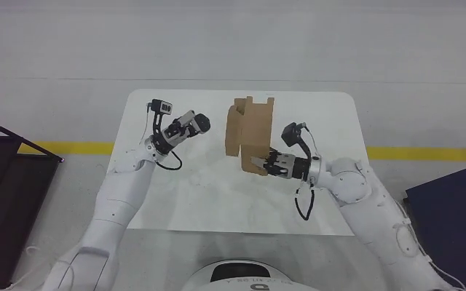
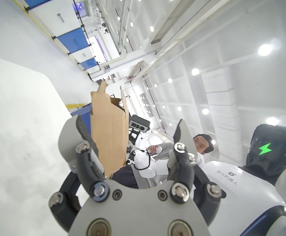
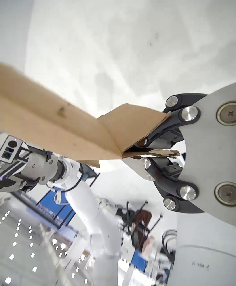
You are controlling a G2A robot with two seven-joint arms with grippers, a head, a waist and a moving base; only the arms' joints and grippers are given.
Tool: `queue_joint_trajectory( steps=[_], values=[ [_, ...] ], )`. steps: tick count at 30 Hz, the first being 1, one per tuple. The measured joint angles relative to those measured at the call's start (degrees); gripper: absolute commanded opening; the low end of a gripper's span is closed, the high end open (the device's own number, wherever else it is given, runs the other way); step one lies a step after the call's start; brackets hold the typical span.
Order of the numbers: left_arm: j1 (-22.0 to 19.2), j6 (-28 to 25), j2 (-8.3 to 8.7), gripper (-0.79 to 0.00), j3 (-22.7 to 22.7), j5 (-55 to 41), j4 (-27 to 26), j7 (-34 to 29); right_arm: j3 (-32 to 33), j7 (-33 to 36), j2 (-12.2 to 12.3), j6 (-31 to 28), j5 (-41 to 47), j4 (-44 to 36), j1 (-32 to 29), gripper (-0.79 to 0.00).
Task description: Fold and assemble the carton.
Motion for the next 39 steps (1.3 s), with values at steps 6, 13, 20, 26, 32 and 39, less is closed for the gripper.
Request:
queue_joint_trajectory(
  steps=[6, 13, 20, 26, 32, 39],
  values=[
    [2.5, -0.7, 0.68, 0.000, -2.4, 3.1, -2.1, 4.5, 2.9, -6.8, 0.8, 5.7, -21.5, -12.0, -6.5, -0.785],
    [4.3, -0.1, 1.10, 0.000, -3.3, 6.2, -3.7, 7.5, 2.3, -12.9, 0.9, 9.7, -36.3, -15.2, -10.1, -0.785],
    [4.3, -0.1, 1.11, 0.000, -3.3, 6.4, -3.9, 7.8, 2.3, -12.8, 0.9, 9.6, -36.0, -15.1, -10.0, -0.785],
    [4.3, -0.1, 1.11, 0.000, -3.3, 6.4, -3.9, 7.8, 1.7, -16.9, 1.0, 6.8, -41.2, -15.2, -9.7, -0.785],
    [4.3, -0.1, 1.11, 0.000, -3.3, 6.4, -3.9, 7.8, 2.7, -30.6, 1.6, 1.8, -55.2, -12.7, -9.0, -0.785],
    [4.3, -0.1, 1.11, 0.000, -3.3, 6.4, -3.9, 7.8, 1.8, -39.4, 1.9, -2.5, -66.1, -8.1, -5.9, -0.785]
  ],
)
